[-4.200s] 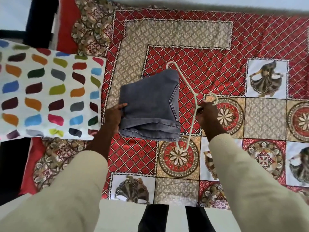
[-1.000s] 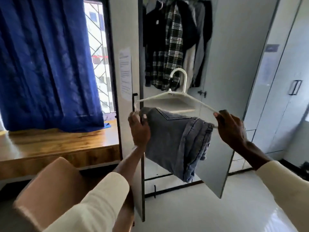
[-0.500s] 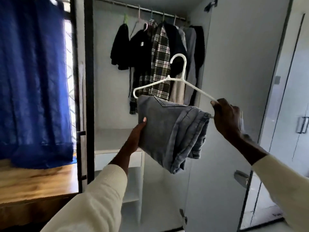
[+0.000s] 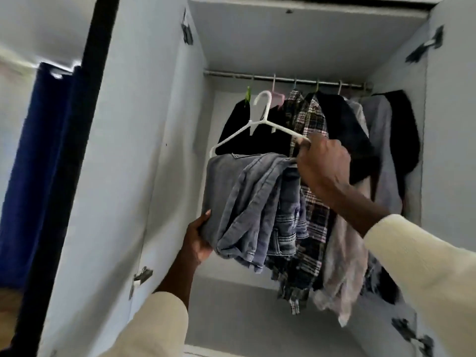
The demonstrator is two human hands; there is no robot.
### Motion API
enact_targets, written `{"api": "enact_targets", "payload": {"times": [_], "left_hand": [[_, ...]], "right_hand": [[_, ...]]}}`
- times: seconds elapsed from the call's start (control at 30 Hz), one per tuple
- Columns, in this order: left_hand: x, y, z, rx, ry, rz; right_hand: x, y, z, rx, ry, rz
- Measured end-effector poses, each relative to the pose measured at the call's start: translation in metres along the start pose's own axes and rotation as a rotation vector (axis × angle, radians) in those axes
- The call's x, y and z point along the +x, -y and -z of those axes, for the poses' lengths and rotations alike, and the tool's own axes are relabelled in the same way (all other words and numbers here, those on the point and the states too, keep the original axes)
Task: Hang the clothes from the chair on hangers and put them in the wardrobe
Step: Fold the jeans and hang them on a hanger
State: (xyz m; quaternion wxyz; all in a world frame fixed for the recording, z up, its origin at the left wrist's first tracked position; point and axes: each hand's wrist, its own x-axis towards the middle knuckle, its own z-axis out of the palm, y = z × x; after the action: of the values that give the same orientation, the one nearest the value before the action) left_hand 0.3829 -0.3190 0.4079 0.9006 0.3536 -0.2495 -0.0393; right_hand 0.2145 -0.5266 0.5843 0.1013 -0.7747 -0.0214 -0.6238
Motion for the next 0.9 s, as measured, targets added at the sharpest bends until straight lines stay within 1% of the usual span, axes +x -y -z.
{"api": "enact_targets", "payload": {"times": [0.07, 0.1, 0.13, 0.17, 0.2, 0.23, 0.27, 0.3, 0.33, 0.37, 0.43, 0.5, 0.53, 0.57, 0.6, 0.63, 0.67, 0.7, 0.8, 0.83, 0.9], "left_hand": [[0.036, -0.006, 0.011, -0.087, 0.097, -0.084], [0.059, -0.007, 0.023, -0.098, 0.065, -0.140], [0.088, -0.015, 0.035, -0.102, -0.032, -0.195], [0.110, -0.022, 0.047, -0.144, -0.079, -0.246], [0.131, -0.029, 0.057, -0.127, -0.068, -0.293], [0.154, -0.041, 0.061, -0.081, -0.112, -0.351], [0.168, -0.052, 0.064, -0.066, -0.079, -0.365], [0.181, -0.064, 0.063, -0.090, 0.010, -0.363], [0.195, -0.076, 0.061, -0.098, 0.090, -0.325], [0.212, -0.090, 0.061, -0.117, 0.142, -0.296], [0.241, -0.118, 0.062, -0.158, 0.178, -0.315], [0.261, -0.145, 0.056, -0.110, 0.213, -0.344], [0.269, -0.152, 0.050, -0.069, 0.218, -0.347], [0.280, -0.161, 0.046, -0.010, 0.144, -0.350], [0.294, -0.169, 0.047, -0.028, 0.021, -0.350], [0.310, -0.179, 0.050, -0.043, -0.054, -0.371], [0.322, -0.183, 0.051, -0.012, -0.084, -0.389], [0.330, -0.189, 0.048, -0.009, -0.059, -0.374], [0.333, -0.191, 0.024, -0.262, 0.142, -0.415], [0.343, -0.191, 0.023, -0.301, 0.118, -0.403], [0.357, -0.192, 0.028, -0.236, 0.066, -0.345]], "right_hand": [[0.029, 0.030, -0.032, 0.038, -0.014, 0.024], [0.042, 0.043, -0.048, 0.057, -0.026, 0.044], [0.058, 0.059, -0.067, 0.080, -0.039, 0.076], [0.072, 0.071, -0.083, 0.093, -0.037, 0.099], [0.086, 0.083, -0.099, 0.105, -0.035, 0.118], [0.105, 0.096, -0.118, 0.115, -0.048, 0.136], [0.120, 0.105, -0.133, 0.114, -0.069, 0.147], [0.137, 0.115, -0.151, 0.107, -0.096, 0.160], [0.151, 0.122, -0.165, 0.089, -0.124, 0.168], [0.165, 0.126, -0.179, 0.071, -0.148, 0.169], [0.193, 0.132, -0.206, 0.056, -0.198, 0.164], [0.221, 0.135, -0.230, 0.051, -0.229, 0.151], [0.232, 0.134, -0.236, 0.044, -0.230, 0.143], [0.244, 0.135, -0.245, 0.043, -0.230, 0.140], [0.255, 0.135, -0.252, 0.044, -0.230, 0.141], [0.267, 0.138, -0.260, 0.048, -0.231, 0.151], [0.275, 0.141, -0.266, 0.055, -0.236, 0.155], [0.283, 0.144, -0.273, 0.068, -0.245, 0.154], [0.300, 0.151, -0.287, 0.143, -0.257, 0.154], [0.306, 0.154, -0.290, 0.156, -0.264, 0.163], [0.315, 0.160, -0.300, 0.156, -0.288, 0.195]]}}
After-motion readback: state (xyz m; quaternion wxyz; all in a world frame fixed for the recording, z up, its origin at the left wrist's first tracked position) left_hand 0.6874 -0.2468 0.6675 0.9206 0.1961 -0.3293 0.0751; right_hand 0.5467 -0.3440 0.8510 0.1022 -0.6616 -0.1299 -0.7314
